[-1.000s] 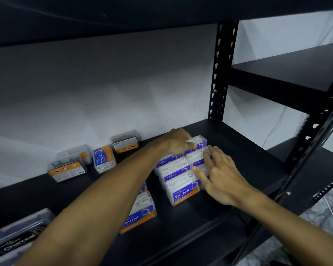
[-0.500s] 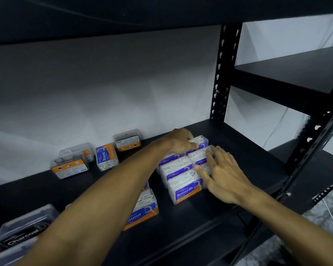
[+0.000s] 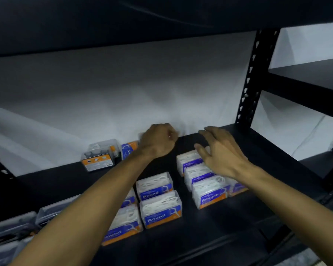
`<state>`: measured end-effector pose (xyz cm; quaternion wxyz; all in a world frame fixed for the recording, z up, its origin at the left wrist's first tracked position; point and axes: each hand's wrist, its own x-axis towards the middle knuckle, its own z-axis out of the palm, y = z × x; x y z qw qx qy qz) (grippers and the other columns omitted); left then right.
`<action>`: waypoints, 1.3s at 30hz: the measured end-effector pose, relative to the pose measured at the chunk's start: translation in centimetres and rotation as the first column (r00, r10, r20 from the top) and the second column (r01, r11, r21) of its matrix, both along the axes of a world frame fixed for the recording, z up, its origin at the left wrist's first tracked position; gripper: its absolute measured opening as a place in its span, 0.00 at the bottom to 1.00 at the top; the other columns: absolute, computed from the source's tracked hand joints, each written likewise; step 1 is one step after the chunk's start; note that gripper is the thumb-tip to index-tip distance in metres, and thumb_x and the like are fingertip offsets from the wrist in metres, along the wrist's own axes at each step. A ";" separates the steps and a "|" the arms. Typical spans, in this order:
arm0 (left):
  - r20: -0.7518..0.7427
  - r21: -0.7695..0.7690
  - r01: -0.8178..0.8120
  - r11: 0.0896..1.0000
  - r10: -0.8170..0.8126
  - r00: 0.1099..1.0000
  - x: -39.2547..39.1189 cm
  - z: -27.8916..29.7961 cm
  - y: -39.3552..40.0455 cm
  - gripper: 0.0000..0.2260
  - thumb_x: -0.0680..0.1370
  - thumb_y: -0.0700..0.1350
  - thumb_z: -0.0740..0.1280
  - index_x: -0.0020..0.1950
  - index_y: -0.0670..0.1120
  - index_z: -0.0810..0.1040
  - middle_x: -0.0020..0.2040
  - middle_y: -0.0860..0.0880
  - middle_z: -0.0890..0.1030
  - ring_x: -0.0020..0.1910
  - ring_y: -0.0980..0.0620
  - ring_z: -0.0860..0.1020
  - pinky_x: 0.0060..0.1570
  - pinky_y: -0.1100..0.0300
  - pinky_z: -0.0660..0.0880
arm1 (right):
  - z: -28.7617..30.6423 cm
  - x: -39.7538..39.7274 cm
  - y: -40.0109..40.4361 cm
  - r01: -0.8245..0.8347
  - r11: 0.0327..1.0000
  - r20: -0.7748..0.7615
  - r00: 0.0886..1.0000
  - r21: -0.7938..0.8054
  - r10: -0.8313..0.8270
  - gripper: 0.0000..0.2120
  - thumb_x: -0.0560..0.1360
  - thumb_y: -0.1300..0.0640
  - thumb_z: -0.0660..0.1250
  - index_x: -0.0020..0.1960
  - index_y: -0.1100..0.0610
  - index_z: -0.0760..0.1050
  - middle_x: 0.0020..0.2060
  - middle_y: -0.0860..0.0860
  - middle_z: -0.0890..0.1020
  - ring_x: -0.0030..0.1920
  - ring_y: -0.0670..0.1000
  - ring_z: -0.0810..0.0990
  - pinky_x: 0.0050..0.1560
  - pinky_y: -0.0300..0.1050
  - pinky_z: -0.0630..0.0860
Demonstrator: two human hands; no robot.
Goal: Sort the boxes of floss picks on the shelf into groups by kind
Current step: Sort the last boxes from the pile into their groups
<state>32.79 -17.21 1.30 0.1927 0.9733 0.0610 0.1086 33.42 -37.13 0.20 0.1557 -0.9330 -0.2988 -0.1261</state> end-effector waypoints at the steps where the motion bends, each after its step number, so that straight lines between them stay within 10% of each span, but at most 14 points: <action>1: 0.025 0.091 -0.091 0.992 0.089 0.996 -0.6 -0.1 1.4 0.13 0.79 0.52 0.61 0.55 0.47 0.80 0.53 0.50 0.81 0.50 0.49 0.78 0.46 0.57 0.70 | 0.4 0.7 1.3 -0.035 0.999 -0.007 0.999 0.002 0.036 0.25 0.79 0.47 0.57 0.72 0.56 0.64 0.71 0.57 0.67 0.72 0.56 0.63 0.72 0.50 0.56; 9: -0.142 0.334 -0.425 0.841 0.491 0.860 -2.6 -2.5 6.7 0.27 0.74 0.63 0.67 0.60 0.42 0.75 0.54 0.44 0.80 0.52 0.45 0.79 0.48 0.53 0.76 | 1.4 5.2 10.7 -0.175 0.978 -0.190 0.970 -0.117 0.151 0.22 0.78 0.57 0.58 0.72 0.57 0.63 0.69 0.56 0.67 0.67 0.57 0.67 0.65 0.52 0.68; 30: -0.190 -0.133 -0.382 0.914 0.355 0.915 -6.3 -0.6 8.9 0.18 0.56 0.60 0.72 0.34 0.46 0.80 0.35 0.48 0.81 0.37 0.52 0.80 0.42 0.56 0.79 | -0.5 7.9 14.4 -0.292 0.908 -0.165 0.954 -0.301 0.252 0.21 0.73 0.50 0.66 0.63 0.58 0.71 0.60 0.56 0.67 0.61 0.57 0.69 0.51 0.49 0.70; 39: -0.069 -0.212 -0.352 0.912 0.346 0.936 -8.6 -0.3 10.9 0.32 0.54 0.61 0.74 0.52 0.48 0.72 0.49 0.50 0.76 0.43 0.52 0.79 0.42 0.54 0.81 | -1.0 7.1 13.8 -0.402 0.828 -0.278 0.909 -0.390 0.311 0.24 0.67 0.54 0.75 0.54 0.52 0.64 0.55 0.51 0.69 0.49 0.52 0.72 0.44 0.46 0.71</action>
